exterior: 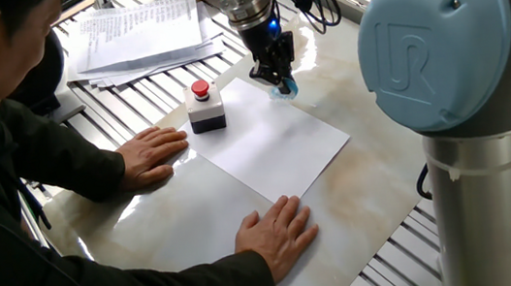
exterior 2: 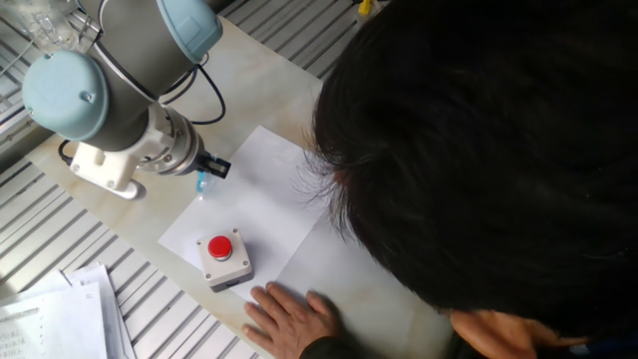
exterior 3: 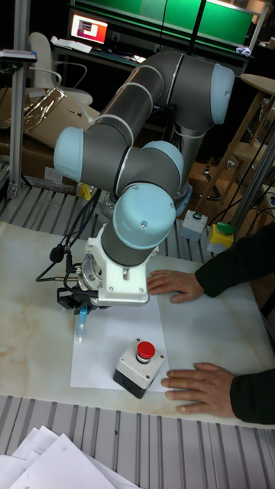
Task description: Use the correction tape on paper
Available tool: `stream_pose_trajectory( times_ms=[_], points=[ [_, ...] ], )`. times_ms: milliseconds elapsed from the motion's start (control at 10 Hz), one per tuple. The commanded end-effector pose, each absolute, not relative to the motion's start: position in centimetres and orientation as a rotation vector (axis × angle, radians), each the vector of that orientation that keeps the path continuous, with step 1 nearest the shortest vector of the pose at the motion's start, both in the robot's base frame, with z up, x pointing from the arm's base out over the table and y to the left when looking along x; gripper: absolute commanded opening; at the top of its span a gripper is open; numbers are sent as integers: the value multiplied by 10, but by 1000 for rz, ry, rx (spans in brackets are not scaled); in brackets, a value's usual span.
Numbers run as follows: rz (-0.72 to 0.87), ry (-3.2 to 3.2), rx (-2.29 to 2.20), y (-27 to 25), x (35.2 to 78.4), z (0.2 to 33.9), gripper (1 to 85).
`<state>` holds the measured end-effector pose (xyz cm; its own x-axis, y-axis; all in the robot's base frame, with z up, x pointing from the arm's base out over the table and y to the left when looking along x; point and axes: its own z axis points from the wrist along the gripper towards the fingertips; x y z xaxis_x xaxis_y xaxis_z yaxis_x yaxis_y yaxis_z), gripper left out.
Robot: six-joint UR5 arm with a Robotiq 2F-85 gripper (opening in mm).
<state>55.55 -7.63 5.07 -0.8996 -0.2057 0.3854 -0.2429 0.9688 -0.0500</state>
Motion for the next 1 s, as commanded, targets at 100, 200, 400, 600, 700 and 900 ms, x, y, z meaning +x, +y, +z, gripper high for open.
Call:
stream_pose_trajectory(
  times_ms=[100, 200, 400, 600, 700, 900],
  points=[
    [127, -2751, 336, -75, 563, 47, 17],
    [127, -2751, 336, -76, 562, 46, 17],
    [125, -2748, 344, -79, 561, 45, 17],
    [113, -2743, 340, -77, 558, 44, 17],
    [109, -2741, 338, -76, 558, 44, 17],
    [108, -2739, 337, -76, 557, 44, 17]
  ],
)
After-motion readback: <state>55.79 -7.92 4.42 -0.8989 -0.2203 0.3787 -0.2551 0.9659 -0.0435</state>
